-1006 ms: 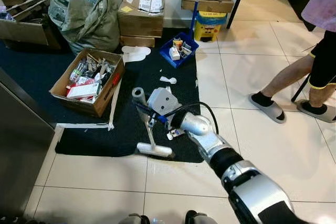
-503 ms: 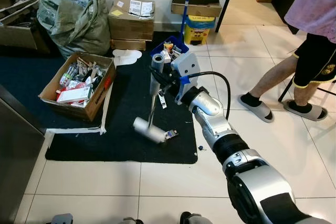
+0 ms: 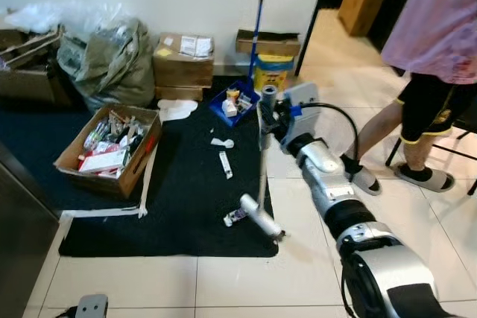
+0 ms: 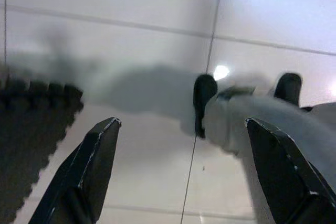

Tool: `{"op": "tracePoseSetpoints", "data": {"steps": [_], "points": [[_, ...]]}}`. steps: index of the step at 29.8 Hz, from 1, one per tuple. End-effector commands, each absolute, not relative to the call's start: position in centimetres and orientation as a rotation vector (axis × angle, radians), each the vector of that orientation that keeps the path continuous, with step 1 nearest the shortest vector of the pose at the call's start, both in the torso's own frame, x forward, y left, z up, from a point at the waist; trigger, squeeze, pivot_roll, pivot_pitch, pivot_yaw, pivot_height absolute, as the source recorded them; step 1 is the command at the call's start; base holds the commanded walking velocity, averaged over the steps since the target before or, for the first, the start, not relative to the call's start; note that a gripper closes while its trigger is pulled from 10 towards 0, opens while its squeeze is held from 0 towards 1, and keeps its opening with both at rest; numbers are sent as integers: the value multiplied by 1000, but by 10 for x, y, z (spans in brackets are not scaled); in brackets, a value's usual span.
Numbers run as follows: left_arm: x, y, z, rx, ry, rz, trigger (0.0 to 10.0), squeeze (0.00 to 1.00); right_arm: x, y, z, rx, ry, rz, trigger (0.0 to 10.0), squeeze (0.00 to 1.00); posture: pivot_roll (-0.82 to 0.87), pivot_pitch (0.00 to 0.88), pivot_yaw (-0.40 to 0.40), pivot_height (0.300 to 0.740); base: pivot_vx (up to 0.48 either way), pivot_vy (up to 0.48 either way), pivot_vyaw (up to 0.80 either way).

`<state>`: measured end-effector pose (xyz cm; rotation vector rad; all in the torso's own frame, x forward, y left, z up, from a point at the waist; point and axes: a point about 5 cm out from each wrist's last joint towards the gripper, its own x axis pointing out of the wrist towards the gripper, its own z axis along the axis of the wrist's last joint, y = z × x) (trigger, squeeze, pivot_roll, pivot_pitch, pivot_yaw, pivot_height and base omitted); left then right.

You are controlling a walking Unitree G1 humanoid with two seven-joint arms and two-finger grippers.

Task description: Sweep floor

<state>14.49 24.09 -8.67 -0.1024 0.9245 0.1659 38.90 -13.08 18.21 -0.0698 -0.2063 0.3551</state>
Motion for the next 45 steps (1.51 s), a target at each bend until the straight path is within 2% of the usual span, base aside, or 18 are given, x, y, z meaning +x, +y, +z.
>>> {"op": "tracePoseSetpoints", "data": {"steps": [1, 2, 8, 20, 26, 28, 32, 39, 45], "points": [[152, 233, -86, -117, 910, 163, 10000, 0, 387, -129, 170, 3, -138, 346, 10000, 0, -72, 0, -19, 740, 0, 0, 0], [168, 224, -82, -122, 876, 152, 10000, 0, 383, -128, 157, 41, -87, 341, 10000, 0, -78, 0, -18, 740, 0, 0, 0], [186, 212, -77, -134, 851, 137, 10000, 0, 377, -118, 144, 62, -43, 368, 10000, 0, -76, 0, -12, 740, 0, -92, 0], [178, 211, -81, -149, 884, 147, 10000, 0, 366, -100, 137, 46, -56, 452, 10000, 0, -63, 0, -14, 740, 0, -348, 0], [165, 224, -84, -145, 906, 170, 10000, 0, 359, -91, 135, 19, -51, 495, 10000, 0, -58, 0, -8, 740, 0, -371, 0], [159, 240, -82, -138, 902, 195, 10000, 0, 354, -85, 135, -43, -69, 566, 10000, 0, -57, 0, -5, 740, 0, -326, 0], [160, 242, -81, -143, 896, 211, 10000, 0, 351, -83, 136, -89, -83, 596, 10000, 0, -57, 0, -5, 740, 0, -225, 198], [175, 233, -78, -144, 875, 201, 10000, 0, 350, -83, 135, -98, -68, 581, 10000, 0, -59, 0, -3, 740, 0, 0, 797], [186, 216, -77, -139, 874, 178, 10000, 0, 350, -84, 135, -95, -57, 565, 10000, 0, -64, 0, -4, 740, 0, 0, 0]]}}
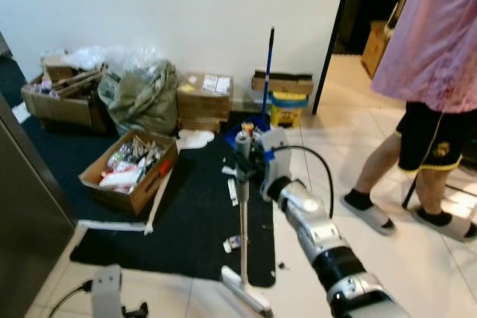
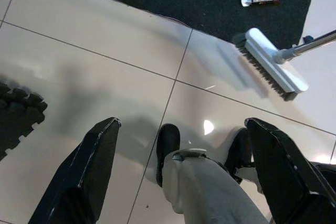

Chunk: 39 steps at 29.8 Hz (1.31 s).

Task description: Sweep floor

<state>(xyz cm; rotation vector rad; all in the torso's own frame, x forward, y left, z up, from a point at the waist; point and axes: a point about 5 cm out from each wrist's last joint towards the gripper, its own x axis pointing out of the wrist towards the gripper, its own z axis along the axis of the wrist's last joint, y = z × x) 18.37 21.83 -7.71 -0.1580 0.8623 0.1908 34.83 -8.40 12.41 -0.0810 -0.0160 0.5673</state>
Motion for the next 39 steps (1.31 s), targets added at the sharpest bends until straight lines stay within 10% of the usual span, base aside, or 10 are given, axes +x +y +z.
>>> {"op": "tracePoseSetpoints", "data": {"steps": [1, 39], "points": [[186, 216, -77, -139, 874, 178, 10000, 0, 350, -84, 135, -95, -57, 565, 10000, 0, -64, 0, -4, 740, 0, 0, 0], [177, 218, -80, -146, 881, 167, 10000, 0, 336, -76, 137, -80, -72, 683, 10000, 0, -68, 0, -12, 740, 312, 0, 0]]}}
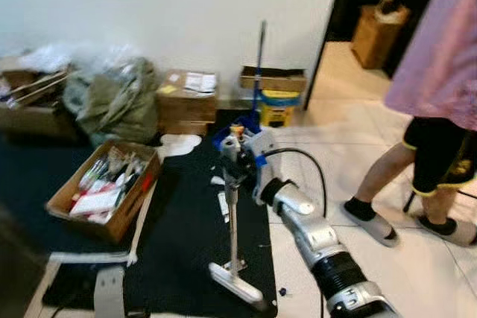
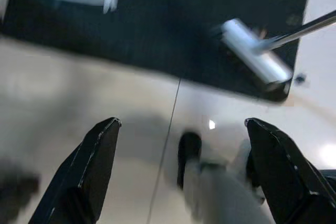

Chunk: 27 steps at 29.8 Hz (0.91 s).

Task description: Sweep floor

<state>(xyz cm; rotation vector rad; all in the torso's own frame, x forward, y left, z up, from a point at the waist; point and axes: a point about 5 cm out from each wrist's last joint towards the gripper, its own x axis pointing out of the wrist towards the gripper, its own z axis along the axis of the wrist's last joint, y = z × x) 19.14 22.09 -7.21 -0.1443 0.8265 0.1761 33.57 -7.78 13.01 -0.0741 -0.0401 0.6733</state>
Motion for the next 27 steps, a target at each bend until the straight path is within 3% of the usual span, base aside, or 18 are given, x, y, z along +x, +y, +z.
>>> {"op": "tracePoseSetpoints", "data": {"steps": [1, 6, 15, 19, 24, 27], "points": [[178, 218, -80, -145, 880, 166, 10000, 0, 334, -76, 138, -70, -75, 697, 10000, 0, -67, 0, -12, 740, 345, 0, 494], [178, 217, -80, -150, 880, 181, 10000, 0, 330, -74, 143, -51, -87, 776, 10000, 0, -67, 0, -11, 740, 133, 0, 713], [178, 215, -80, -147, 882, 168, 10000, 0, 328, -82, 152, -70, -102, 861, 10000, 0, -70, 0, -14, 740, 0, 0, 0], [178, 213, -81, -145, 885, 150, 10000, 0, 327, -79, 150, -83, -92, 872, 10000, 0, -70, 0, -16, 740, 0, 0, 769], [178, 212, -81, -143, 889, 133, 10000, 0, 323, -73, 143, -87, -77, 876, 10000, 0, -70, 0, -16, 740, 0, -469, 771], [177, 212, -81, -144, 890, 130, 10000, 0, 322, -68, 138, -80, -60, 859, 10000, 0, -69, 0, -11, 740, 0, -465, 0]]}}
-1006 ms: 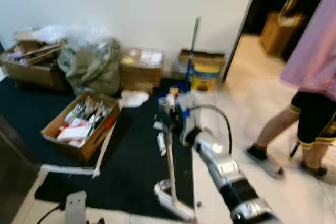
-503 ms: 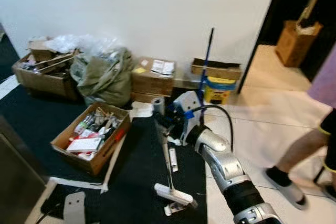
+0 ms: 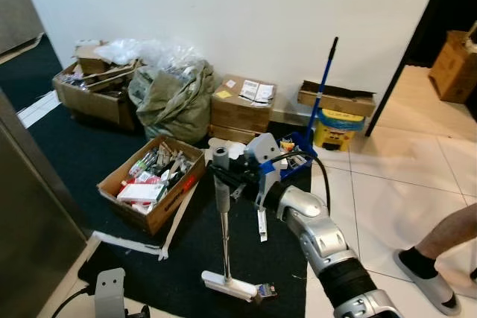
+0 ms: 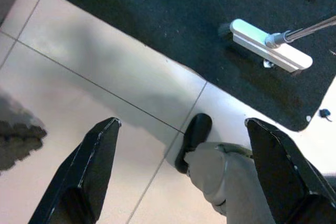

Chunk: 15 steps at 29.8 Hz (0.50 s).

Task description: Sweep floor

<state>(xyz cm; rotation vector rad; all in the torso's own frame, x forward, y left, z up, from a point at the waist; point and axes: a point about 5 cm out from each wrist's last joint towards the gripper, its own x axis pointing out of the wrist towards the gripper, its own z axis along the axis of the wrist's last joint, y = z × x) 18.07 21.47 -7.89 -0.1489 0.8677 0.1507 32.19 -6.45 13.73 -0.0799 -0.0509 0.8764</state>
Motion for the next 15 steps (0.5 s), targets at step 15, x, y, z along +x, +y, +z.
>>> {"op": "tracePoseSetpoints", "data": {"steps": [15], "points": [[177, 211, -82, -145, 894, 136, 10000, 0, 317, -66, 132, -120, -28, 886, 10000, 0, -74, 0, -15, 740, 0, -206, 0]]}}
